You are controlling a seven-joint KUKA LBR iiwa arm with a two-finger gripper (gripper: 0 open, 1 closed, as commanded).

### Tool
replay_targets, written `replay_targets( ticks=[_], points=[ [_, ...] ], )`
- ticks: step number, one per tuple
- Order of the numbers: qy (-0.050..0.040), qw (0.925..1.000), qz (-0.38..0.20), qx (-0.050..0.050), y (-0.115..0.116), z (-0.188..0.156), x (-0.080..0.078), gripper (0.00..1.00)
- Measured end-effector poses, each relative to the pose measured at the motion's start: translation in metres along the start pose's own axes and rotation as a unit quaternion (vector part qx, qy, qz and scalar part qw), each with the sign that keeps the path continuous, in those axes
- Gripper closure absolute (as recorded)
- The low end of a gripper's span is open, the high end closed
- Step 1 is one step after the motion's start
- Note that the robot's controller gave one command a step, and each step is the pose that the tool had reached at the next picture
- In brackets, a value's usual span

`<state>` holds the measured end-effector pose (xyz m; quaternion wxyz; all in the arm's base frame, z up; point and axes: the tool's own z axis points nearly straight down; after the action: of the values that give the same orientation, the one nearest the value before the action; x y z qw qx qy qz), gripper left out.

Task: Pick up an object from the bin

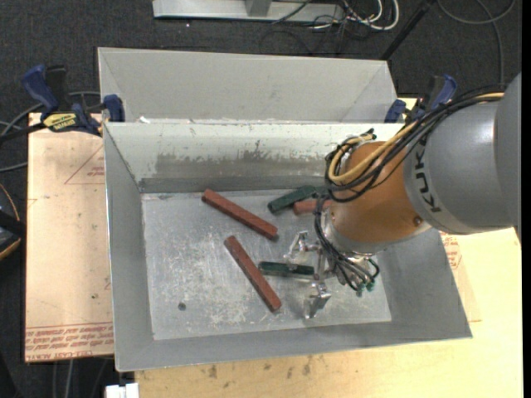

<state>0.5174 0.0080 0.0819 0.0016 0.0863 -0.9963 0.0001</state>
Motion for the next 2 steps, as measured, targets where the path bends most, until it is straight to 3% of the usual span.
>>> replay_targets(
  ticks=[1, 2],
  points=[
    [-0.0071, 1.0, 0.001, 0.0, 0.0003, 0.0056, -0.0017, 1.0],
    [-0.0071, 1.0, 0.001, 0.0, 0.0003, 0.0056, -0.0017, 1.0]
  ],
)
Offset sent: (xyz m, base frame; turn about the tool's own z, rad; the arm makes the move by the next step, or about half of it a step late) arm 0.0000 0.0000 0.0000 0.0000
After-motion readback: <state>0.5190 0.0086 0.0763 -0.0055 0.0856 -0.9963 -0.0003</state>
